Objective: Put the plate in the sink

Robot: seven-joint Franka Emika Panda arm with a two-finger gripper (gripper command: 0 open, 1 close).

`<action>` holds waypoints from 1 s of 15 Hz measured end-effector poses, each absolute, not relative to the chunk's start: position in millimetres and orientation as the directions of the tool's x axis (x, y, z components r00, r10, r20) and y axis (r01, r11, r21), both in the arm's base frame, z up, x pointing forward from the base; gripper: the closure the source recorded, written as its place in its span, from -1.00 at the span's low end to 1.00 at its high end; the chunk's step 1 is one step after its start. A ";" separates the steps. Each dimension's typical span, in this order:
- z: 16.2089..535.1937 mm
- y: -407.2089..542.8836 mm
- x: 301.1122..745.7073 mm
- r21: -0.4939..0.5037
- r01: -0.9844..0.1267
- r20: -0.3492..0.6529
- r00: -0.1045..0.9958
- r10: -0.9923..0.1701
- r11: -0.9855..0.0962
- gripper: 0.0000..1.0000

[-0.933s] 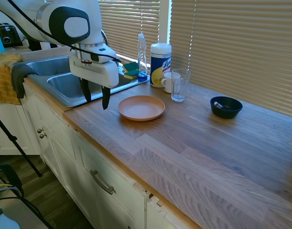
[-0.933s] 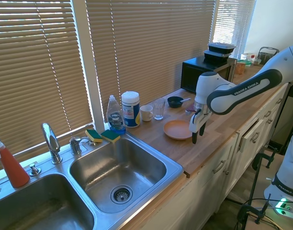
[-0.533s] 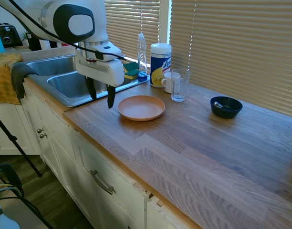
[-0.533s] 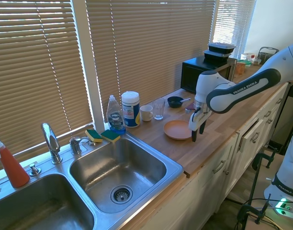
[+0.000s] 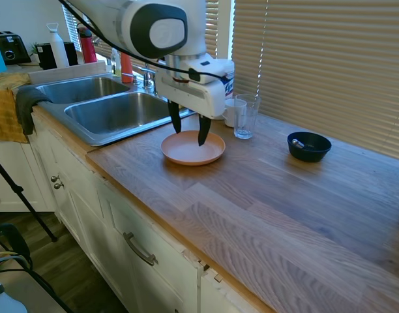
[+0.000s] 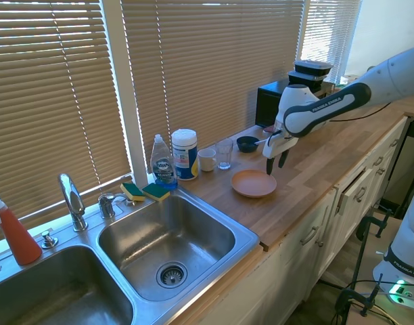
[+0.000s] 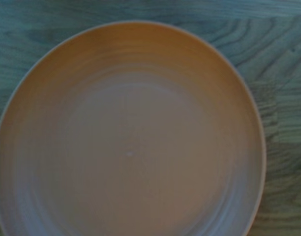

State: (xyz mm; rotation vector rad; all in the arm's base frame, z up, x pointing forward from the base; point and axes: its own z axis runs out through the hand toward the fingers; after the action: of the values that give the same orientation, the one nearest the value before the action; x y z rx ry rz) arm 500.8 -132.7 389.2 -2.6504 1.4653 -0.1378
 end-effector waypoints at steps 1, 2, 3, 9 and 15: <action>382.5 -144.4 510.3 -0.146 -0.840 0.014 0.527 -0.850 -0.523 -1.00; 375.7 -153.7 520.4 -0.154 -0.839 0.002 0.527 -0.850 -0.521 -1.00; 369.1 -160.5 529.1 -0.162 -0.838 -0.011 0.529 -0.848 -0.521 -1.00; 327.5 -182.2 565.0 -0.152 -0.826 -0.107 0.559 -0.822 -0.542 -1.00; 320.4 -181.2 565.2 -0.158 -0.801 -0.188 0.598 -0.779 -0.577 1.00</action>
State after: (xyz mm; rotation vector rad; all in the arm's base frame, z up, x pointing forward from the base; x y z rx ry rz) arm 565.2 -181.2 320.4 -2.6006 1.3069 0.1441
